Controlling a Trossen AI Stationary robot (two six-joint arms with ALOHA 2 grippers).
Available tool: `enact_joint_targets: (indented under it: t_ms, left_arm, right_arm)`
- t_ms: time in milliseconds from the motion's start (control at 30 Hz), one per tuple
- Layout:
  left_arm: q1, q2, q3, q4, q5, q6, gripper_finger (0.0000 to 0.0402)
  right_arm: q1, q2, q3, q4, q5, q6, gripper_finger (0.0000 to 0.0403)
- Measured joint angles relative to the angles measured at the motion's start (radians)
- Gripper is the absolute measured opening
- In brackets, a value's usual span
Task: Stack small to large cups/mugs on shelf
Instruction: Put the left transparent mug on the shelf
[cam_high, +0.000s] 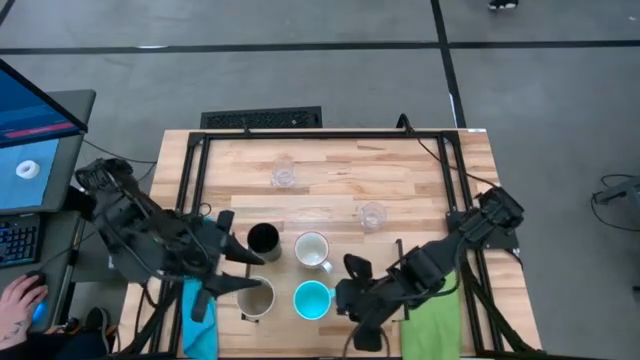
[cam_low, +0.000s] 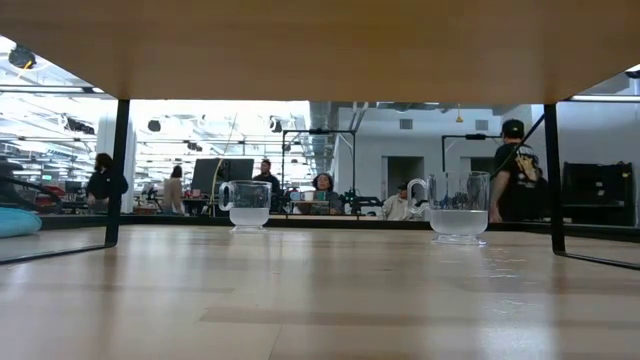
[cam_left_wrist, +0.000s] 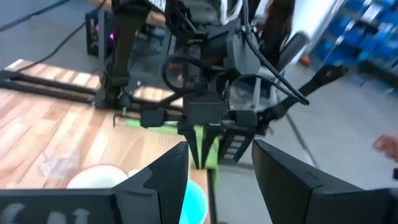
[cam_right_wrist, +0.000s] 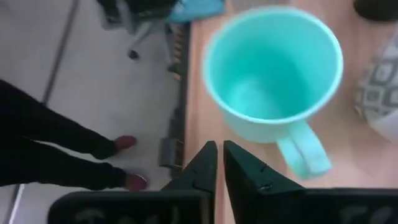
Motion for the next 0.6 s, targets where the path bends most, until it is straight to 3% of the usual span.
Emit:
enact_joint_targets:
  t_ms: [300,600]
  left_arm:
    - [-0.023,-0.076,0.000,0.001,-0.107,0.043,0.0169]
    - [-0.025,-0.118,0.000,0.000,-0.152,0.077,0.0169]
  right_arm:
    - [0.005,-0.167,0.000,0.102,0.007,-0.093,0.0096]
    - [0.000,-0.392,0.001,0.182,0.077,-0.302,0.0102]
